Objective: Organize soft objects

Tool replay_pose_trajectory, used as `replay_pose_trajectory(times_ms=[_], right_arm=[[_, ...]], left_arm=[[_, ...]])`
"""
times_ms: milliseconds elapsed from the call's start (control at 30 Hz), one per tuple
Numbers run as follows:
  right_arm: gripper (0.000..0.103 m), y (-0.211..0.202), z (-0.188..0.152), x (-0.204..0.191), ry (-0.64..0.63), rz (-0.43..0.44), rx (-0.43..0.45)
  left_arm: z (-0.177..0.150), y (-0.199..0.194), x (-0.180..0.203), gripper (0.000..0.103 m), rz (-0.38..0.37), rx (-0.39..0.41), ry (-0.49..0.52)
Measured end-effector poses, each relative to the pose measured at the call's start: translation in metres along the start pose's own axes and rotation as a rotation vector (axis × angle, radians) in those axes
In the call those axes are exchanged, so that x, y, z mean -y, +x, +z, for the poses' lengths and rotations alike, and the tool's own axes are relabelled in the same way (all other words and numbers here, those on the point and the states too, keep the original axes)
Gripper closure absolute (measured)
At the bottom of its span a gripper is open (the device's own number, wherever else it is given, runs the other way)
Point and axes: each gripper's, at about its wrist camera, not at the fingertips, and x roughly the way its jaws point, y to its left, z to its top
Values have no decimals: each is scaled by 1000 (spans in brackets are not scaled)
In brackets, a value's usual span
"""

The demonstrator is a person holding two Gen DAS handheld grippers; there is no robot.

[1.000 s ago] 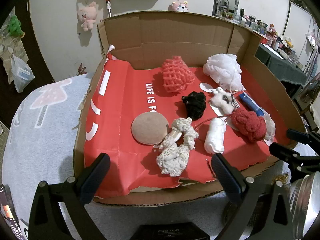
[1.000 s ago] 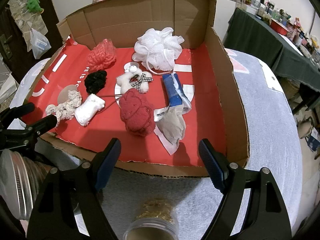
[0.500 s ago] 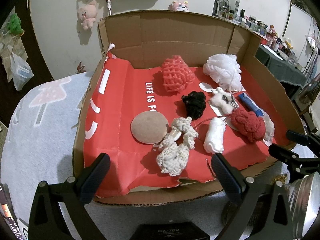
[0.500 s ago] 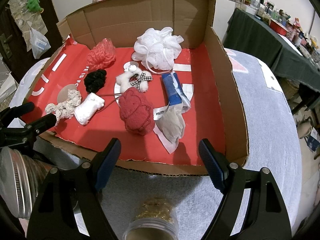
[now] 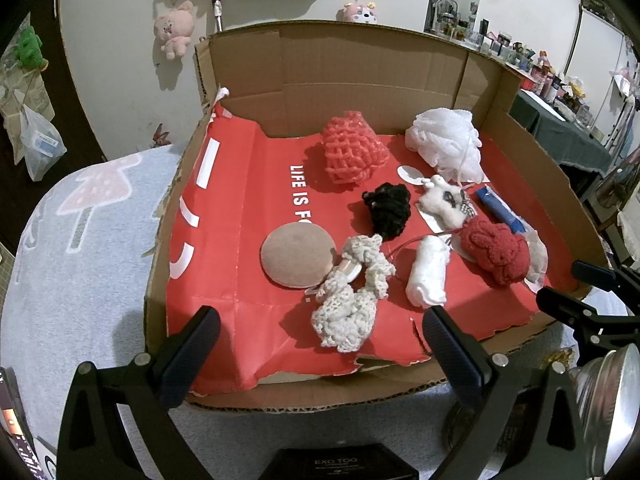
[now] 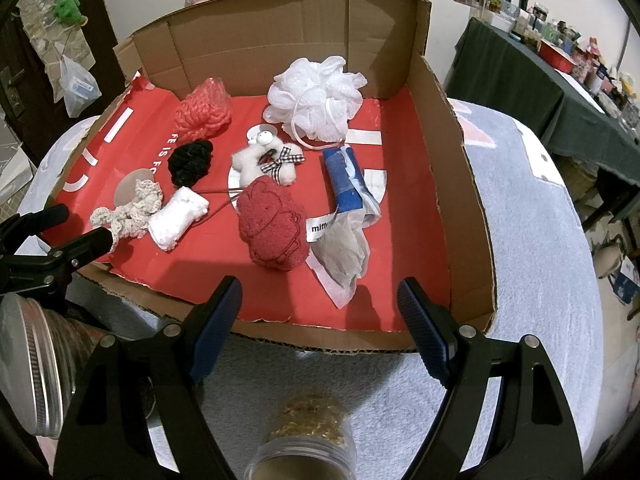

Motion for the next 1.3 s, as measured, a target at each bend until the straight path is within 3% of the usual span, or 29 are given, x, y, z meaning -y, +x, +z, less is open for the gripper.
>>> replay_pose_trajectory(times_ms=[800,967,1167,1300], right_arm=[[23,-13,5,-4,-18,-6,56],[23,-37,7,0,-11,-50,118],[23,-98,-11,1,-7,-45,268],[7,-135,-38,-6,-34,-31,366]], left_arm=[[1,-13,-4,0,-31,45,-39],[2,-48,-9,0,13,149,-48],[-16,-105,-3,0,18,287,-30],[-42,-135,4,0,8,362,-25]])
